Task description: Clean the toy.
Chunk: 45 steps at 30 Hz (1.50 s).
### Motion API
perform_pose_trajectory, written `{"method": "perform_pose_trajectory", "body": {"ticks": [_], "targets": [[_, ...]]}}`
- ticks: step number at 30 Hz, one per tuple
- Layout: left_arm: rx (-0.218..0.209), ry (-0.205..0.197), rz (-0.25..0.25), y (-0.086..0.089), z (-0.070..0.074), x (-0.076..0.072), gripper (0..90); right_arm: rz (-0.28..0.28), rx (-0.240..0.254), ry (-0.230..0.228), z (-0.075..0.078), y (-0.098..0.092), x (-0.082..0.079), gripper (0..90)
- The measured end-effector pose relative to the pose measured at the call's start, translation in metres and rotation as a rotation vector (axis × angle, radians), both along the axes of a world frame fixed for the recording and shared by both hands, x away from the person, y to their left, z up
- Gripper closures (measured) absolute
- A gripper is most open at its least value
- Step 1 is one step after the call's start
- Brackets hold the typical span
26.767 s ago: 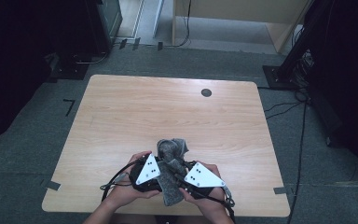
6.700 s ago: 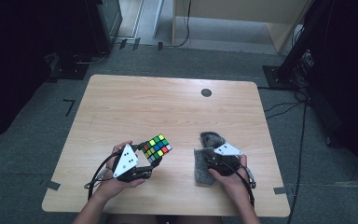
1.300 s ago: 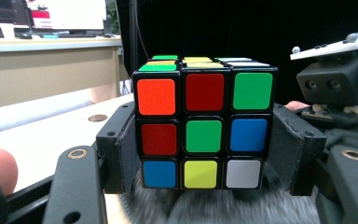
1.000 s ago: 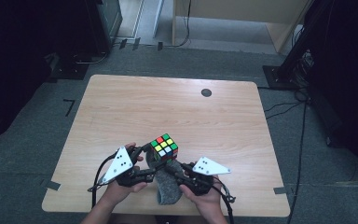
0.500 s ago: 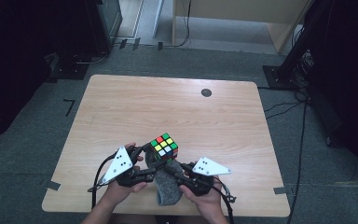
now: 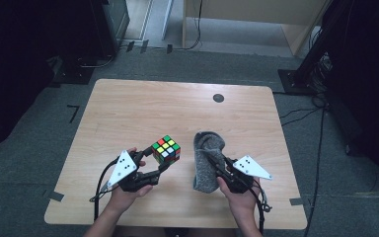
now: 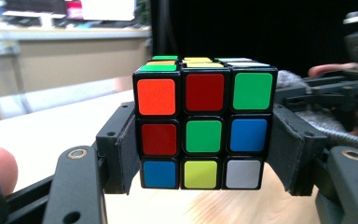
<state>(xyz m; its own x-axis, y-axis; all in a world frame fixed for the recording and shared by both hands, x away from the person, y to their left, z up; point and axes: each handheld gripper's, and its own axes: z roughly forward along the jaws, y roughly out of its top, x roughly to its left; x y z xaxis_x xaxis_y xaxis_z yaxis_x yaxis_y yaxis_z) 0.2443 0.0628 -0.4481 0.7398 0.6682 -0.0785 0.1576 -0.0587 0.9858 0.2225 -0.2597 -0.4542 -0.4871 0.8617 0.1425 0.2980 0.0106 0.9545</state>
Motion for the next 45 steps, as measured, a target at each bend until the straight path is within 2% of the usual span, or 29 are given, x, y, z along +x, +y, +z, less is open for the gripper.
{"method": "perform_pose_trajectory", "body": {"ticks": [1,3,6,10,13,16,21,28,32,34,39,42,45], "targets": [[0.006,0.016,0.034,0.0,-0.004,0.003,34.4,-0.014,-0.013,0.01,-0.003,-0.002,0.002,70.4],[0.023,0.035,0.071,0.002,-0.01,0.008,34.4,-0.045,-0.007,0.054,-0.011,-0.008,0.007,70.3],[0.07,0.065,0.132,0.002,-0.022,0.015,34.4,-0.082,-0.025,0.084,-0.02,-0.015,0.012,70.2],[0.132,0.122,0.177,0.0,-0.037,0.025,34.4,-0.118,-0.06,0.102,-0.027,-0.022,0.016,69.9],[0.182,0.164,0.192,-0.004,-0.047,0.031,34.4,-0.121,-0.072,0.127,-0.032,-0.025,0.019,69.6],[0.221,0.189,0.19,-0.008,-0.054,0.035,34.3,-0.125,-0.084,0.149,-0.039,-0.026,0.022,69.6],[0.271,0.193,0.205,-0.015,-0.061,0.037,34.3,-0.126,-0.103,0.169,-0.044,-0.027,0.025,69.4],[0.338,0.197,0.197,-0.024,-0.066,0.037,33.9,-0.123,-0.121,0.189,-0.05,-0.027,0.027,69.3],[0.367,0.27,0.181,-0.025,-0.066,0.042,32.6,-0.113,-0.14,0.193,-0.052,-0.023,0.028,69.1],[0.364,0.29,0.175,-0.024,-0.067,0.043,31.7,-0.102,-0.153,0.203,-0.055,-0.02,0.028,69.4],[0.387,0.295,0.172,-0.025,-0.067,0.043,30.2,-0.09,-0.179,0.217,-0.06,-0.016,0.03,69.5],[0.395,0.31,0.187,-0.026,-0.067,0.045,20.4,-0.085,-0.192,0.223,-0.063,-0.015,0.031,69.4],[0.392,0.323,0.19,-0.025,-0.067,0.046,15.8,-0.076,-0.19,0.236,-0.065,-0.014,0.032,68.0]]}}
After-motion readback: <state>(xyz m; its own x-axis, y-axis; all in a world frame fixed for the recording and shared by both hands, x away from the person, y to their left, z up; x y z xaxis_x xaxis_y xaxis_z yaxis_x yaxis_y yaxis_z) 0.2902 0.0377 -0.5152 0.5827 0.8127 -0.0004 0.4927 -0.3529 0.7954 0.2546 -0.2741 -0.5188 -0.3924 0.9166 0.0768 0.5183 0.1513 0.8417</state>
